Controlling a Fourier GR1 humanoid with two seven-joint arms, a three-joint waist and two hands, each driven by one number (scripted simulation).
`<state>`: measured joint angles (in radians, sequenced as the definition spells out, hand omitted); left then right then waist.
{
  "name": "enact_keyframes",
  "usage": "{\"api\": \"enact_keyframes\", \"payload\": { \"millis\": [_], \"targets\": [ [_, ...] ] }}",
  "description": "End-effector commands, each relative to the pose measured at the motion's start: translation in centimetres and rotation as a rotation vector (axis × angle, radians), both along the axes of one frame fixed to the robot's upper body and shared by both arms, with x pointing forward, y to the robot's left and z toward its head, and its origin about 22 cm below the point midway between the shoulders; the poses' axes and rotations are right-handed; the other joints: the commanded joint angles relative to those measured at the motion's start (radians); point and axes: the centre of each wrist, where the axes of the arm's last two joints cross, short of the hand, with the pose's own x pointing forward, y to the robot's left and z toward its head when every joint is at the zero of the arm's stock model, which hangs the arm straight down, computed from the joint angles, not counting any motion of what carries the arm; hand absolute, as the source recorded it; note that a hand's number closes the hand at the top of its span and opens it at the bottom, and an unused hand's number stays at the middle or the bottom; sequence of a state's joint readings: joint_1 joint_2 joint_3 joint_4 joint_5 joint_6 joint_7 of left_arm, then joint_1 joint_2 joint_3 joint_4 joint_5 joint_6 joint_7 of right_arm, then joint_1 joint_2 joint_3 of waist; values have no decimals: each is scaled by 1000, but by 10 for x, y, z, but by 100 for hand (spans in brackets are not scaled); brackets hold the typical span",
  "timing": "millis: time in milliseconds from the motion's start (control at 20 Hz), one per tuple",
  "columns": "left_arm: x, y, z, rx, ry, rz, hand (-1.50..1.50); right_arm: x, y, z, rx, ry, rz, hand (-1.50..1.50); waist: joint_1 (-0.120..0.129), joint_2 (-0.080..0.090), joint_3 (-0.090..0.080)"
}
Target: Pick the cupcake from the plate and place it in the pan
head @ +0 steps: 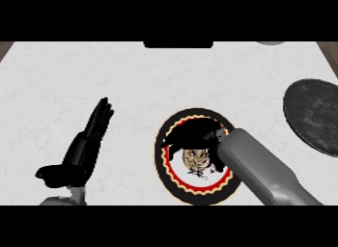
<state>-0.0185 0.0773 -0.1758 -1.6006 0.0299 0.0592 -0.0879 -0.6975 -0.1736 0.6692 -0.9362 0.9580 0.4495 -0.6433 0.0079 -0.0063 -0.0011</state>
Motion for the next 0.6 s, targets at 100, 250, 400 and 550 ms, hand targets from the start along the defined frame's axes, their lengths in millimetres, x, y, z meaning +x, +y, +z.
{"api": "enact_keyframes", "payload": {
  "millis": [100, 250, 400, 550],
  "targets": [
    [-16, -7, -16, -6, -9, -5, 0, 2, 9, -18, -44, -51, 90, 150, 6, 8, 1],
    [0, 8, -3, -1, 9, -6, 0, -19, 1, -38, -3, -61, 89, 150, -2, 7, 1],
    [-4, 4, -18, -1, -13, 3, 0, 7, 11, -20, 59, -75, 78, 150, 3, 9, 1],
    [-5, 12, -10, 0, -19, 10, 0, -2, -9, -10, 131, -124, 64, 150, -7, 5, 1]
  ]
}}
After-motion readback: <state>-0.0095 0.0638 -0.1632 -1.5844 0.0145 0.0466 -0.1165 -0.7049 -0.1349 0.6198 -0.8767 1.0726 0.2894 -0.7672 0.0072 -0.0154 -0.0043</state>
